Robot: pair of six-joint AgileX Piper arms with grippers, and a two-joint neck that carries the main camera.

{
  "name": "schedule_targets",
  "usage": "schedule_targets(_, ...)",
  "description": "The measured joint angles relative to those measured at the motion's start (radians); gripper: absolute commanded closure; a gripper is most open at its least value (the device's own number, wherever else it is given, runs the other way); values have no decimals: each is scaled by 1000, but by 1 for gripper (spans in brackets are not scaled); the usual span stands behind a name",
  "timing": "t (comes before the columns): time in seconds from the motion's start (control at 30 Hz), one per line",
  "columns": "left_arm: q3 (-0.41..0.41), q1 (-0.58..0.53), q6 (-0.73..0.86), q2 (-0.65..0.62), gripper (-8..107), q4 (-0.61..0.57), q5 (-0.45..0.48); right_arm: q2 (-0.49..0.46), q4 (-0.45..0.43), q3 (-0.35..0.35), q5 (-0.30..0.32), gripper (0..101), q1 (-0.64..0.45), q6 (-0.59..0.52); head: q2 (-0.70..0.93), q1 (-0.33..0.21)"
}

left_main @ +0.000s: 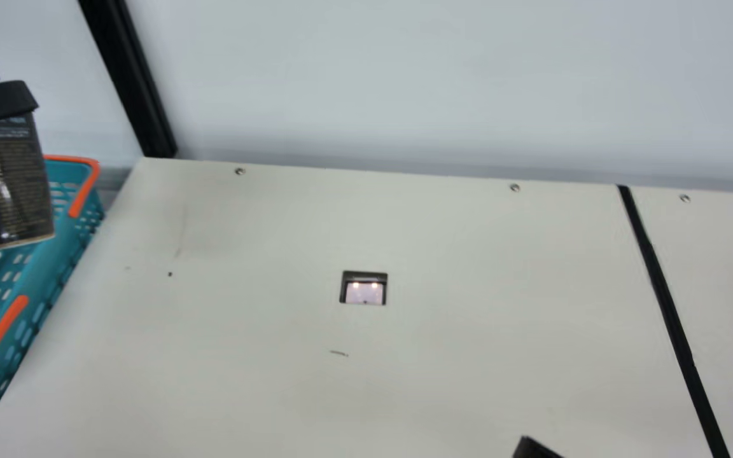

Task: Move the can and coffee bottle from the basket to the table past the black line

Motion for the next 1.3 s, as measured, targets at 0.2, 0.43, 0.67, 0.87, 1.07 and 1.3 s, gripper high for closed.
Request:
schedule_targets(0.2, 19, -84, -127, -47, 89, 59, 15, 0, 0, 0, 0, 0, 0, 0, -67, 41)
schedule_targets(0.43, 55, -195, -281, -108, 89, 129, 25, 0, 0, 0, 0, 0, 0, 0, -67, 41)
schedule_targets(0.67, 80, -312, -447, -148, 89, 219, 32, 0, 0, 0, 0, 0, 0, 0, -67, 41)
schedule_targets(0.87, 84, -410, -616, -161, 89, 308, 34, 0, 0, 0, 0, 0, 0, 0, -67, 46)
schedule_targets(1.07, 70, -518, -792, -163, 89, 412, 39, 0, 0, 0, 0, 0, 0, 0, -67, 41)
schedule_targets(1.3, 33, -653, -965, -151, 89, 517, 33, 0, 0, 0, 0, 0, 0, 0, -67, 41)
